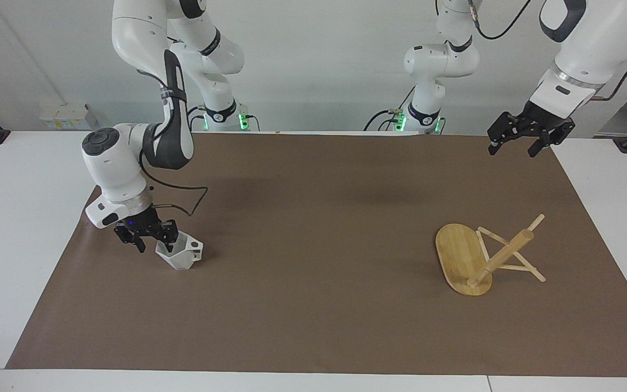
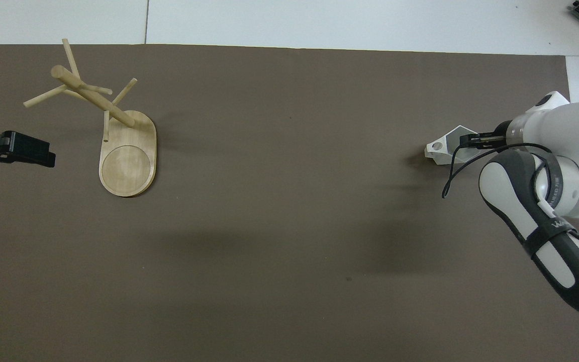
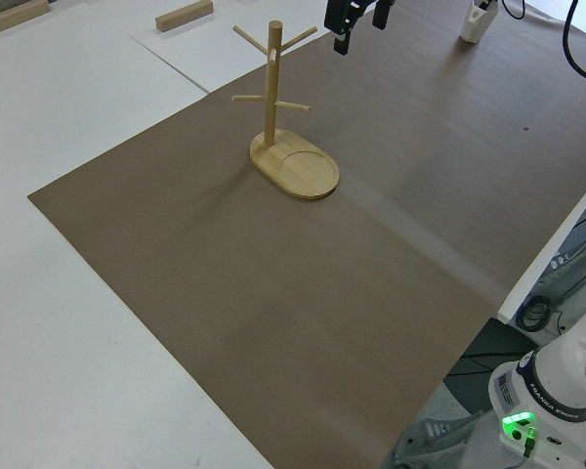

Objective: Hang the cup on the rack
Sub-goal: 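Close the right gripper on the white mug's rim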

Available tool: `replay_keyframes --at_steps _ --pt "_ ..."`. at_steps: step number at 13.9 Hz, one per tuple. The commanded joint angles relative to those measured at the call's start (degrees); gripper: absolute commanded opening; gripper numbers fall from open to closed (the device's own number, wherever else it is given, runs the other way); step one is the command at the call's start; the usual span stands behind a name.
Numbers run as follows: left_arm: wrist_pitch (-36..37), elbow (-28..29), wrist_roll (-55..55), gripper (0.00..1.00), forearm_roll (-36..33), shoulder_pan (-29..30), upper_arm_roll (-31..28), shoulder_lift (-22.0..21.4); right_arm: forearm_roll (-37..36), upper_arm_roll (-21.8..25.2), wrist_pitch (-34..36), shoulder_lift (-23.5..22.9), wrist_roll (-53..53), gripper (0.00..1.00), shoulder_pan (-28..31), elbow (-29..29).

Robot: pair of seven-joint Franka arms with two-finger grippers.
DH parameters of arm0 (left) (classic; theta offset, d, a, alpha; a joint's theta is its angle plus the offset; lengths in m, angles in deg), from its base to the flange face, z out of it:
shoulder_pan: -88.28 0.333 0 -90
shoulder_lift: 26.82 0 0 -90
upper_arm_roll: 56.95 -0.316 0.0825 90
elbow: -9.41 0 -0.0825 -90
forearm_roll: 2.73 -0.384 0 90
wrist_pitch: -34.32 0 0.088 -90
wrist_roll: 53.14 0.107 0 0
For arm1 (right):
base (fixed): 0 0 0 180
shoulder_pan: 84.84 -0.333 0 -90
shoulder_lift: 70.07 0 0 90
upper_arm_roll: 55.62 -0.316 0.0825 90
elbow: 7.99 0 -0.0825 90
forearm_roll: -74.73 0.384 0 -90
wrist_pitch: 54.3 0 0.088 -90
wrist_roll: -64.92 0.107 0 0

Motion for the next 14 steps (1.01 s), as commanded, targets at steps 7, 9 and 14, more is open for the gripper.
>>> replay_keyframes --at_steps 7,9,14 --pt "3.55 -1.49 1.26 1.00 -1.77 0.57 0.23 -1.64 -0.18 -0.34 3.77 0.48 0.01 0.00 0.40 -1.62" --pt "3.20 -1.31 1.26 1.00 -1.86 0.57 0.23 -1.99 -0.18 -0.34 3.86 0.48 0.01 0.00 0.40 -1.62" --pt "2.67 -0.61 1.17 1.00 -1.77 0.57 0.23 -2.43 -0.09 -0.69 17.43 1.27 -0.25 0.00 0.40 -10.99"
